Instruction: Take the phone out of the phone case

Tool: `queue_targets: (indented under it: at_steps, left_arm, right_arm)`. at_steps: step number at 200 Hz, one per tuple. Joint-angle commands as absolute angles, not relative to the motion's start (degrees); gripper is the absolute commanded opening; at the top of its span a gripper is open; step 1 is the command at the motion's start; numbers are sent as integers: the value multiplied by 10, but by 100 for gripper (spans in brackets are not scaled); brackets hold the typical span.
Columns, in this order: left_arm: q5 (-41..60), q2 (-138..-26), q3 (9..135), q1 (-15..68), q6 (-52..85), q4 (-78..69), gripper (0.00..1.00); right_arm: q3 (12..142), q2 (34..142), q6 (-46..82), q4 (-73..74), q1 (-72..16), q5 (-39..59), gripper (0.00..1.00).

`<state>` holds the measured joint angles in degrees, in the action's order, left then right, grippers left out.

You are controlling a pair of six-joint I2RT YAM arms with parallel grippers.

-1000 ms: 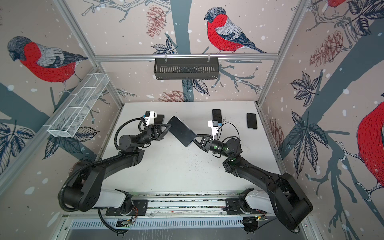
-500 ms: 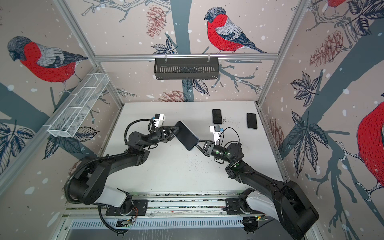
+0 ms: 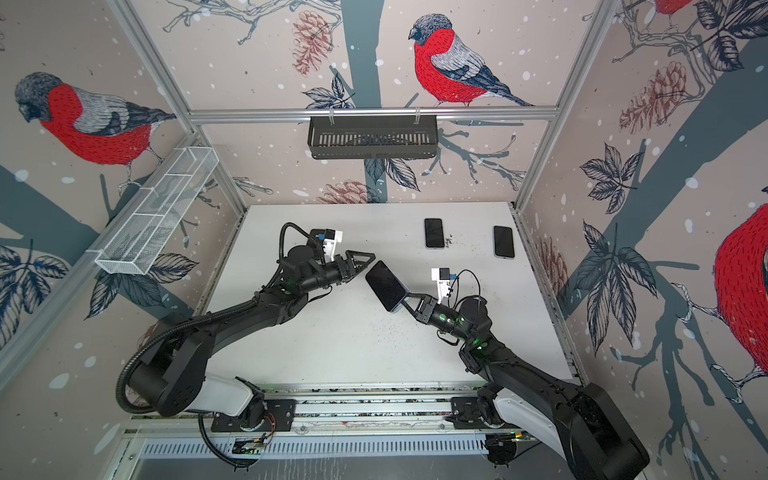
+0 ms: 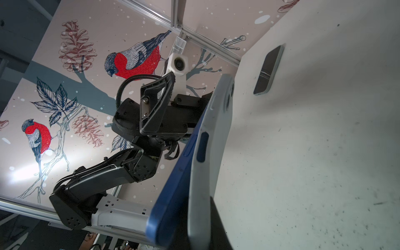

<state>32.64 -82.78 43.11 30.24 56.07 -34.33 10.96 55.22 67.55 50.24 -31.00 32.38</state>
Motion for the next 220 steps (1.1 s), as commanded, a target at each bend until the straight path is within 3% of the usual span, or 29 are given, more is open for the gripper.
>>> queue_targets:
  at_steps: [1,37,67,119,220]
  left_arm:
    - [243,-813,440,315,469,-242,88]
    - [159,-775,465,388,358,-176,88]
    - [11,-749,517,504,211,-50,88]
    - [-68,-760,567,633,90,56,78]
    - [-116,-876,648,651,90,94,66]
  right_arm:
    - [99,541,691,521,-303,309,1]
    - [84,527,698,494,-279,315,1]
    - [72,512,698,477,-267,314,1]
    - [67,495,694,456,-261,317,1]
    - [63,478,694,447,-260,319,1]
